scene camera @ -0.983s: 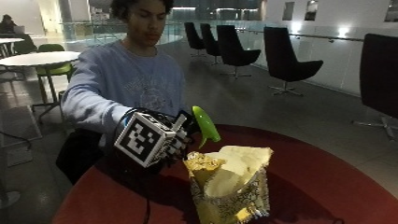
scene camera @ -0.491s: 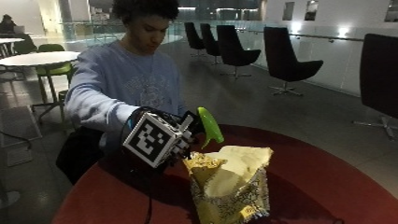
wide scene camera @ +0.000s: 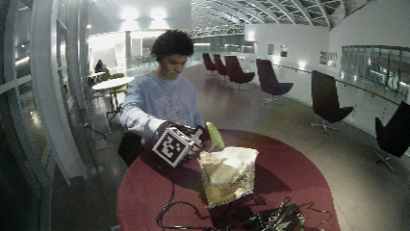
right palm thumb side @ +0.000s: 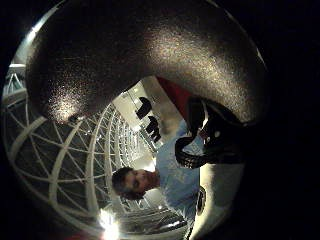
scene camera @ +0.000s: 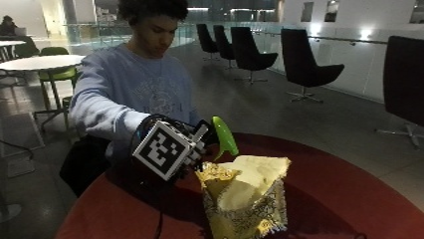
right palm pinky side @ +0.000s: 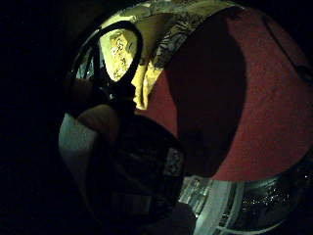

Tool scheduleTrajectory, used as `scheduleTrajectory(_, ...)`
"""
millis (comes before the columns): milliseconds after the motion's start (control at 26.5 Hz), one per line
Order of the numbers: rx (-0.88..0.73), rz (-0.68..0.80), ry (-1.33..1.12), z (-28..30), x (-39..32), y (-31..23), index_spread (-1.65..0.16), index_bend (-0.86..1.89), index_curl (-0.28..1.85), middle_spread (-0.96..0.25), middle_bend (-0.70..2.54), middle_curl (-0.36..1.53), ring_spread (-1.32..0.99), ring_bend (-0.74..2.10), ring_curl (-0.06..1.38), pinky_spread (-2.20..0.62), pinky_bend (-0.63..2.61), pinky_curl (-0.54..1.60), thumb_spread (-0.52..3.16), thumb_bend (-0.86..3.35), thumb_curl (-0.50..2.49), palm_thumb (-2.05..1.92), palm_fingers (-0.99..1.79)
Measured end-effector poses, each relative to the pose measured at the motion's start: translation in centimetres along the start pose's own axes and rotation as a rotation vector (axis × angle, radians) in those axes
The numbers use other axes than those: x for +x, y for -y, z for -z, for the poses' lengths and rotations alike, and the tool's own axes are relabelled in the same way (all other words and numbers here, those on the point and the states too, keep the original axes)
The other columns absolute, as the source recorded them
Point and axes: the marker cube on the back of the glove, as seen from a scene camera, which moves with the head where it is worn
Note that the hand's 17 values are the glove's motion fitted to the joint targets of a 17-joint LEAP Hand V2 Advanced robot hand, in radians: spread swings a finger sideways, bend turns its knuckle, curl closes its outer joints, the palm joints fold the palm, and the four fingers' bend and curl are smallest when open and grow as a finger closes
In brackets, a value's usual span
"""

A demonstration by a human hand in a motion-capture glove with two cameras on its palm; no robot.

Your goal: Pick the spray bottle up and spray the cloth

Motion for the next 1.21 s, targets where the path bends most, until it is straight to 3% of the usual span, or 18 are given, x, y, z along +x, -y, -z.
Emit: scheduleTrajectory(1209, -0.009, -0.067, -0.038, 0.38, -0.42, 0.96, -0.18, 0.13, 0.38, -0.08, 0.44, 0.49, -0.06, 0.53, 0.41, 0.21, 0.18, 0.30, 1.18, -0.01, 0.46, 0.83, 1.12)
